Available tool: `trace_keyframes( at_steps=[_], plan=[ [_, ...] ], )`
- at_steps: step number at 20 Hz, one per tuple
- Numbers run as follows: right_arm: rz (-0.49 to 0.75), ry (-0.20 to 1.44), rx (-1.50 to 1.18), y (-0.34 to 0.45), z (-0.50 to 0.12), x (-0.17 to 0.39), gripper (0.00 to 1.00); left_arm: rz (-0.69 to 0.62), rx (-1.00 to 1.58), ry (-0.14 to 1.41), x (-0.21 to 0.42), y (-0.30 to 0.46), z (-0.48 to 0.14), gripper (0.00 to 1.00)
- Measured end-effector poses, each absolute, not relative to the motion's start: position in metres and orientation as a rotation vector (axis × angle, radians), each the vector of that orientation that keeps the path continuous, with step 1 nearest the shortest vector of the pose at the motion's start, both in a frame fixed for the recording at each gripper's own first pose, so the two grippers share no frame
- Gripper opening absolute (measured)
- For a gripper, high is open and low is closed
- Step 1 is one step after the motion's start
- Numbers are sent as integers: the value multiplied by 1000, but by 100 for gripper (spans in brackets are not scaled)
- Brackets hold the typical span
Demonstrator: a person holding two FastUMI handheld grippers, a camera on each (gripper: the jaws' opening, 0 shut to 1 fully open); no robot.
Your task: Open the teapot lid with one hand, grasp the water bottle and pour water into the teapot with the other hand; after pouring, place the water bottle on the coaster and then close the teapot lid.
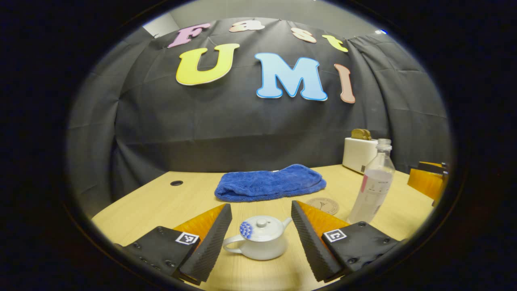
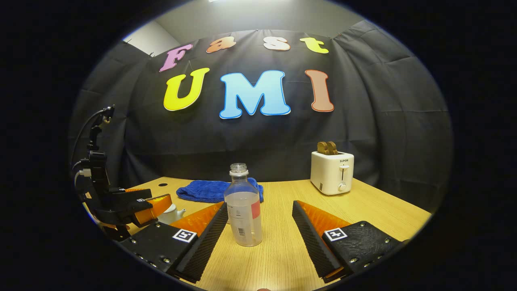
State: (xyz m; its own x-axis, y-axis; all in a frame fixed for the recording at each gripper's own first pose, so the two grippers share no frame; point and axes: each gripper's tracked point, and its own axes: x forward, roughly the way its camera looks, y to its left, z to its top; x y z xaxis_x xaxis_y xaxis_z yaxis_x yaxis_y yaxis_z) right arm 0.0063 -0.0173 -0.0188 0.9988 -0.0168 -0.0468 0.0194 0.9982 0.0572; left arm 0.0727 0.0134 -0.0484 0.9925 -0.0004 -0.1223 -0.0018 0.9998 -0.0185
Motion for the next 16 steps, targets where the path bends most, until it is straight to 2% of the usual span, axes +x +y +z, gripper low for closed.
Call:
trace_keyframes(
  at_steps=[2,8,11,12,13,16],
  plan=[
    [-27,52,66,-22,-21,8,99,5,-4,132,81,15,-54,92],
    [-43,70,80,-29,-29,15,99,-5,24,142,93,13,-60,90],
    [-48,79,77,-31,-33,15,99,-8,28,148,95,12,-64,76],
    [-49,79,79,-32,-32,15,99,-4,31,156,96,13,-66,75],
    [-52,80,81,-34,-33,16,99,-6,30,151,96,13,-66,64],
    [-60,84,86,-37,-35,16,99,-12,43,160,99,11,-65,62]
  ],
)
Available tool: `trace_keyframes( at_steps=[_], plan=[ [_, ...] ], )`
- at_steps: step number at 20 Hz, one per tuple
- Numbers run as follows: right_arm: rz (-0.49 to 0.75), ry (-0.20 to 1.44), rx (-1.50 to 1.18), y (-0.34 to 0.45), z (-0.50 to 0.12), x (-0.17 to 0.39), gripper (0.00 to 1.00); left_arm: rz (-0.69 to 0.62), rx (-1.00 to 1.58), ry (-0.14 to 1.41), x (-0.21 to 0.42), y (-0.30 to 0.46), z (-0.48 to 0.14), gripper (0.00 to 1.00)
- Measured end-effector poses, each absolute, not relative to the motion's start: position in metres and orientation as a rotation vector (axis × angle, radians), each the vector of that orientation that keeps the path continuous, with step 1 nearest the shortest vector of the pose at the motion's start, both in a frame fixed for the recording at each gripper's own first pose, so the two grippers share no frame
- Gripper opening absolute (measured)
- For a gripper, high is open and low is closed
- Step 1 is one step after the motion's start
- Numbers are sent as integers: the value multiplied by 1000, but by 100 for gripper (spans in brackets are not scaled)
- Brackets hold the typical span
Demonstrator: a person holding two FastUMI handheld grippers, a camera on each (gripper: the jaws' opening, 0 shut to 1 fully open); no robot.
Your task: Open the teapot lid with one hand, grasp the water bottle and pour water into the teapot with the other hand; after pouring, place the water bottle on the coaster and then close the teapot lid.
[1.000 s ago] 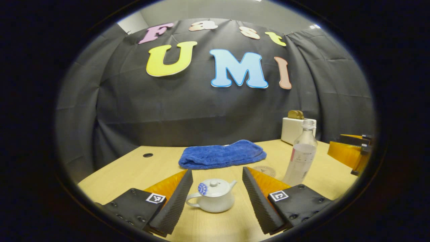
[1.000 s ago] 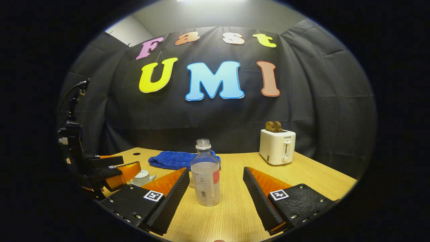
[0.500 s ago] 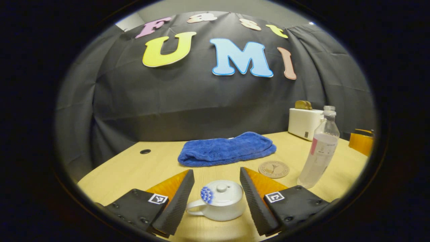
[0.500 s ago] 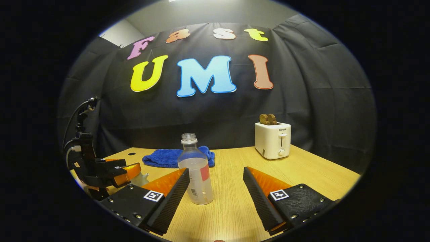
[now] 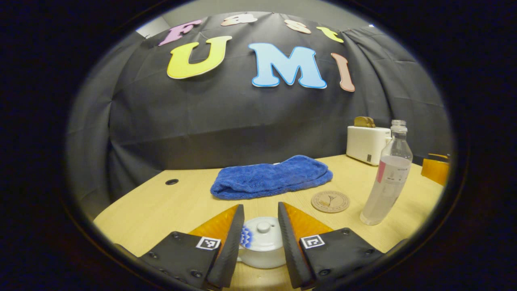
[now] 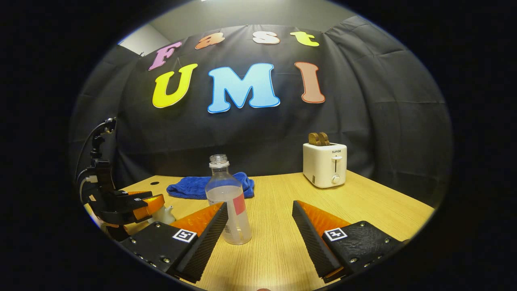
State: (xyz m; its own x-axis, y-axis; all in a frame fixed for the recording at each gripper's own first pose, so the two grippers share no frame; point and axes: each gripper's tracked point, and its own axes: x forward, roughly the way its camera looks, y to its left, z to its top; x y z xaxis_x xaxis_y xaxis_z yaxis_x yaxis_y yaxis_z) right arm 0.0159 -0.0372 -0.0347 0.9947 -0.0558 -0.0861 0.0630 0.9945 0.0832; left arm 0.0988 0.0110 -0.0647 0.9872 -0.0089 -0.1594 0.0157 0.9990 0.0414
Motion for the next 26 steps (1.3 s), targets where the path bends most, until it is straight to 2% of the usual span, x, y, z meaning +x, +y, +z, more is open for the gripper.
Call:
trace_keyframes(
  at_steps=[2,4,12,13,21,22,23,26],
  plan=[
    [-61,91,92,-38,-37,16,99,-15,47,154,94,10,-59,61],
    [-62,96,99,-38,-38,15,99,-17,63,159,100,9,-64,43],
    [-60,99,100,-37,-39,17,99,-4,65,153,107,13,-58,42],
    [-60,100,101,-37,-40,16,99,-6,69,166,104,12,-63,14],
    [-56,107,114,-38,-42,17,99,-18,77,169,103,12,-61,15],
    [-52,105,112,-37,-41,16,99,-16,72,164,101,12,-56,14],
    [-48,105,110,-35,-42,16,99,-15,61,153,104,14,-58,9],
    [-34,104,114,-32,-41,16,99,-24,43,159,105,15,-55,8]
  ],
)
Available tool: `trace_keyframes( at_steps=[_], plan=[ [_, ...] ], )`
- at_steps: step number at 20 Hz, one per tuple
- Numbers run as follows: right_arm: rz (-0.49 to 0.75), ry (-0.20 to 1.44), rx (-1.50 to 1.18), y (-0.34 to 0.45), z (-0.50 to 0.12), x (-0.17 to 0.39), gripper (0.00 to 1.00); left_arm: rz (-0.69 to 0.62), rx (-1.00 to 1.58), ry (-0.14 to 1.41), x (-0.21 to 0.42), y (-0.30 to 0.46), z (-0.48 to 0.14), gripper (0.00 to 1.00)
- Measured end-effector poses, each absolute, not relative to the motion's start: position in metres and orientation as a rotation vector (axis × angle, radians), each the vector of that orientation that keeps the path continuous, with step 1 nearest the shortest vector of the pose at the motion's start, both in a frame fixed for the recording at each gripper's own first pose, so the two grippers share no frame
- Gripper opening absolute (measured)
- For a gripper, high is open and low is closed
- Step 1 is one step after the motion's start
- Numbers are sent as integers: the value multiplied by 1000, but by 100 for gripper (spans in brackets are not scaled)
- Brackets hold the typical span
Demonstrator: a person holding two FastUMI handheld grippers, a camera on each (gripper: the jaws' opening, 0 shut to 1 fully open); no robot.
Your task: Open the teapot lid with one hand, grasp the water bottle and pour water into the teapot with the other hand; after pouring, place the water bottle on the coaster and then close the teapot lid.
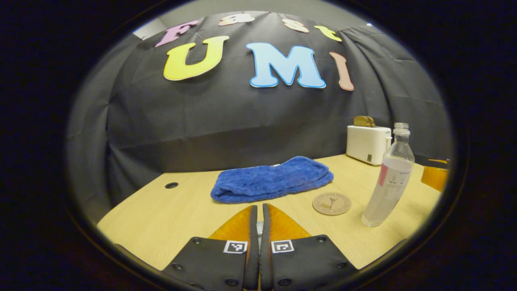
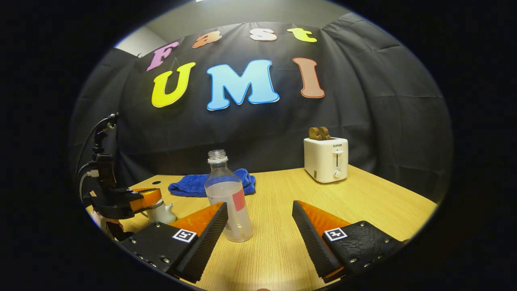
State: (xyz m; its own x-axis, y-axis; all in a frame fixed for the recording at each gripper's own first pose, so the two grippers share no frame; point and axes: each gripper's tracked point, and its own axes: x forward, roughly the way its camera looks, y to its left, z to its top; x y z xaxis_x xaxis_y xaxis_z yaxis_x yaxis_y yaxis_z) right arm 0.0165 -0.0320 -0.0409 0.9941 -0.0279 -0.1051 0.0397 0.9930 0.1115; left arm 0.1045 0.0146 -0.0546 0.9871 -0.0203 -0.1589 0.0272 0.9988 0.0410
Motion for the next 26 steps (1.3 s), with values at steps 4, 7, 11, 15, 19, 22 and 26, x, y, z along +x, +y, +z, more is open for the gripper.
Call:
trace_keyframes(
  at_steps=[4,7,11,15,19,22,26],
  plan=[
    [-9,103,118,-26,-40,17,99,-30,45,151,105,15,-50,7],
    [5,110,120,-21,-43,18,99,-36,48,145,105,14,-48,7],
    [24,126,131,-17,-48,21,99,-38,45,135,105,16,-43,7],
    [47,156,139,-12,-55,27,99,-37,39,127,103,18,-35,7],
    [63,189,120,-7,-62,37,99,-40,29,116,97,22,-27,8],
    [93,217,77,3,-67,47,99,-38,18,119,92,28,-25,8],
    [121,250,-8,15,-73,62,99,-23,-4,120,83,45,-23,8]
  ],
)
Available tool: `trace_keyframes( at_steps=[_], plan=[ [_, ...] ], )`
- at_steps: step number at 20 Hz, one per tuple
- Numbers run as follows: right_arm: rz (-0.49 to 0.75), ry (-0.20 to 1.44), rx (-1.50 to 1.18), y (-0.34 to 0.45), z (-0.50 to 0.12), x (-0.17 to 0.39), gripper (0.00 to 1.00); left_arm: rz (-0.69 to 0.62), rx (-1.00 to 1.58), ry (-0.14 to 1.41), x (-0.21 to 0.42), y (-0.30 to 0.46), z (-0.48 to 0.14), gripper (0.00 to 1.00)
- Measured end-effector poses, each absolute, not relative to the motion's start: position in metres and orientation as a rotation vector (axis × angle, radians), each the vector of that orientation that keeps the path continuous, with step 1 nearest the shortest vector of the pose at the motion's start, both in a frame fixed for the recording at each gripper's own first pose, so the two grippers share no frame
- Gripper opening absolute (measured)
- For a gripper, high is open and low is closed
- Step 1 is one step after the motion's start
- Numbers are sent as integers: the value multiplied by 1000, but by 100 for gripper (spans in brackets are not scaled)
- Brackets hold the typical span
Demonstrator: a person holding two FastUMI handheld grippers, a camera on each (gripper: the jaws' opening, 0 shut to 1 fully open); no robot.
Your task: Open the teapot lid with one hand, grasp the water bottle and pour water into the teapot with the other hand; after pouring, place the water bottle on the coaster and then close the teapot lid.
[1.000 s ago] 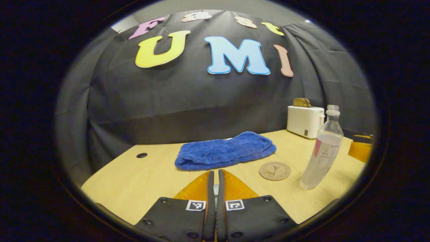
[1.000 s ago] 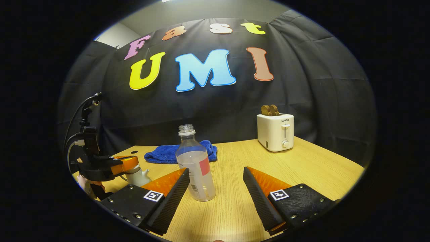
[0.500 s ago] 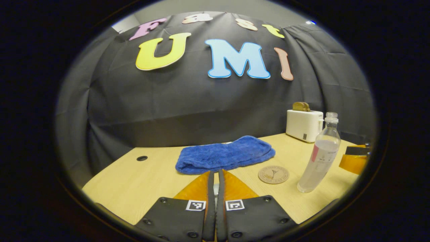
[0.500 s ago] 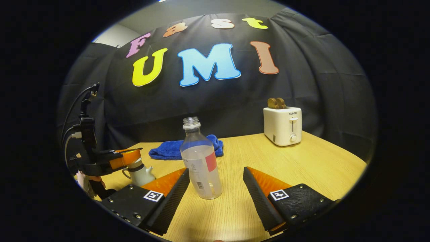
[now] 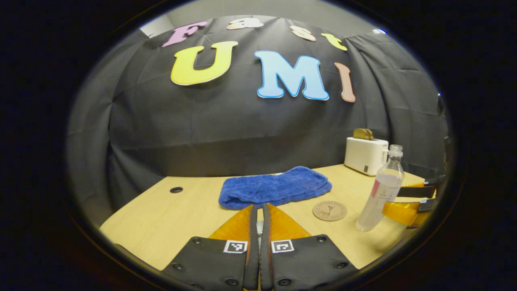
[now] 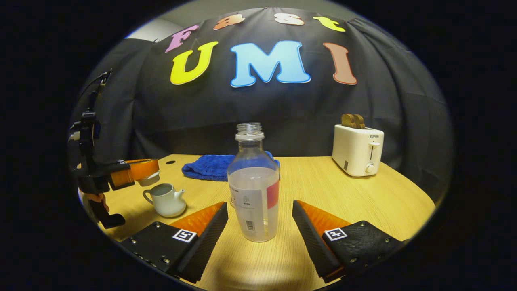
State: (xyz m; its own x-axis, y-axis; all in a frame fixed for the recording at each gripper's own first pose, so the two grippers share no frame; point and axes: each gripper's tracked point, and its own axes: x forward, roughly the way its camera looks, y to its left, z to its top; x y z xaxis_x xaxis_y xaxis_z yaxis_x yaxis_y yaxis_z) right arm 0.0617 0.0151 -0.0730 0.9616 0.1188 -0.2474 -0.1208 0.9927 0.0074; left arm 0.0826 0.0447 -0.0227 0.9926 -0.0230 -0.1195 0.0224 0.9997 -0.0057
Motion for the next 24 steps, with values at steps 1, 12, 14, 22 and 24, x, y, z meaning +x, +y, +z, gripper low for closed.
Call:
trace_keyframes(
  at_steps=[1,12,14,22,24],
  plan=[
    [124,260,-21,16,-77,64,99,-17,-10,119,80,50,-24,8],
    [83,322,-126,16,-98,79,78,31,-59,139,58,97,-39,8],
    [67,314,-199,15,-94,81,76,33,-67,142,55,102,-44,8],
    [26,278,-554,14,-70,98,76,40,-89,155,45,116,-56,8],
    [18,257,-659,18,-64,103,76,44,-90,157,42,121,-58,8]
  ],
)
